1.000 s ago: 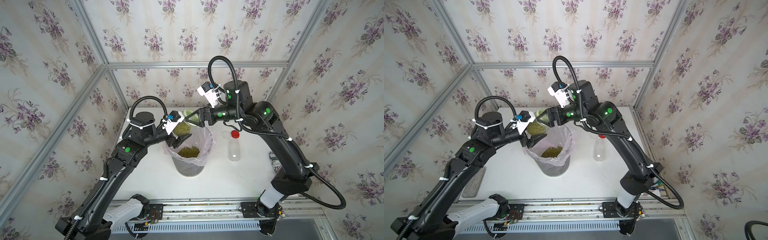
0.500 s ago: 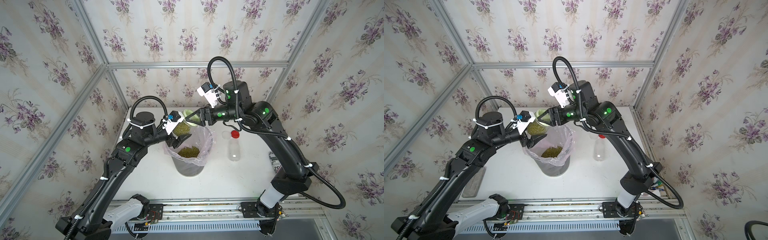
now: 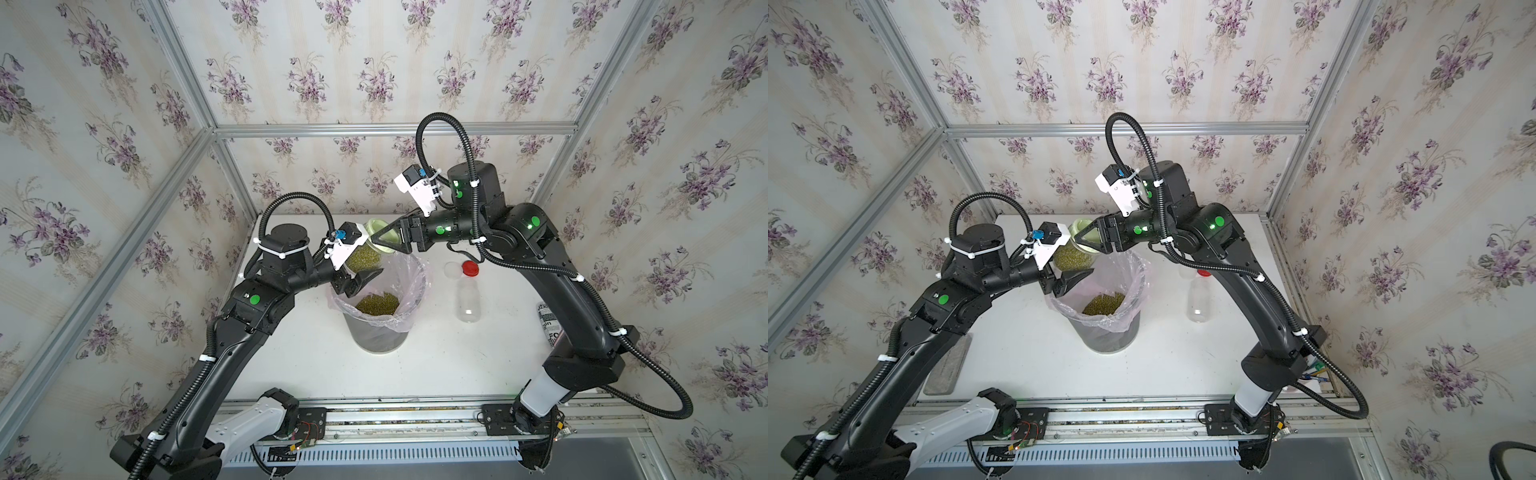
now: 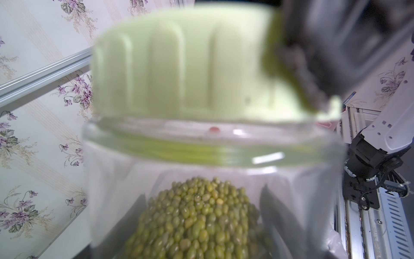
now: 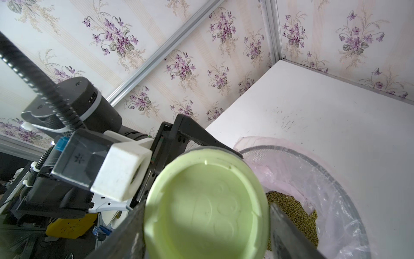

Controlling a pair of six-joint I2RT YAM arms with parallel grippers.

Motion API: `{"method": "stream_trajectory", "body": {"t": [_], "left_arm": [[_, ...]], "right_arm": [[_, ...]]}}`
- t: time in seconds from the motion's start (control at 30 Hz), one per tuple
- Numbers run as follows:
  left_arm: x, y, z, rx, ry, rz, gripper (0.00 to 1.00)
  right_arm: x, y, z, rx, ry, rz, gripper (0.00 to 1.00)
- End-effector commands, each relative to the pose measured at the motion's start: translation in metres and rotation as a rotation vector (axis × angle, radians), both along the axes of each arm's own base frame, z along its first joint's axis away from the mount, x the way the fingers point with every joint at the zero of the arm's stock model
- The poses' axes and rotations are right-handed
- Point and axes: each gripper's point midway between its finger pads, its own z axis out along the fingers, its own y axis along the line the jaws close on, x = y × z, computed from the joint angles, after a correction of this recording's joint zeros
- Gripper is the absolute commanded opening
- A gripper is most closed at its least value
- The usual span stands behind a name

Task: Empty moldy mung beans from jars
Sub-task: Unscrew the lid from the jar.

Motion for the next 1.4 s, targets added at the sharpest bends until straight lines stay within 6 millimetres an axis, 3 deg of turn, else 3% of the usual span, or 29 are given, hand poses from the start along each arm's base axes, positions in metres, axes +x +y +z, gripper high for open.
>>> {"method": "stream_trajectory", "body": {"t": [0.0, 0.3, 0.67, 0.93, 1.1, 1.37], "left_arm": [[-0.004, -0.005, 0.025, -0.048, -0.087, -0.039, 0.03], [-0.004, -0.006, 0.024, -0.050, -0.080, -0.046, 0.03], [-0.003, -0.009, 0.022, -0.053, -0.067, -0.060, 0.03], [-0.005, -0.012, 0.020, -0.064, -0.051, -0.076, 0.03], [-0.006, -0.011, 0.020, -0.064, -0.057, -0.076, 0.03], [-0.009, -0.012, 0.021, -0.070, -0.063, -0.085, 0.03]], "right_arm": [[-0.007, 0.002, 0.011, 0.031, -0.059, 0.052, 0.66], [-0.019, 0.003, 0.021, 0.141, -0.129, 0.204, 0.66], [-0.031, 0.008, 0.013, 0.194, -0.213, 0.400, 0.66], [-0.052, 0.005, 0.003, 0.247, -0.330, 0.583, 0.66], [-0.054, -0.007, -0.002, 0.266, -0.372, 0.639, 0.66], [-0.040, -0.023, -0.007, 0.305, -0.346, 0.667, 0.65]]}}
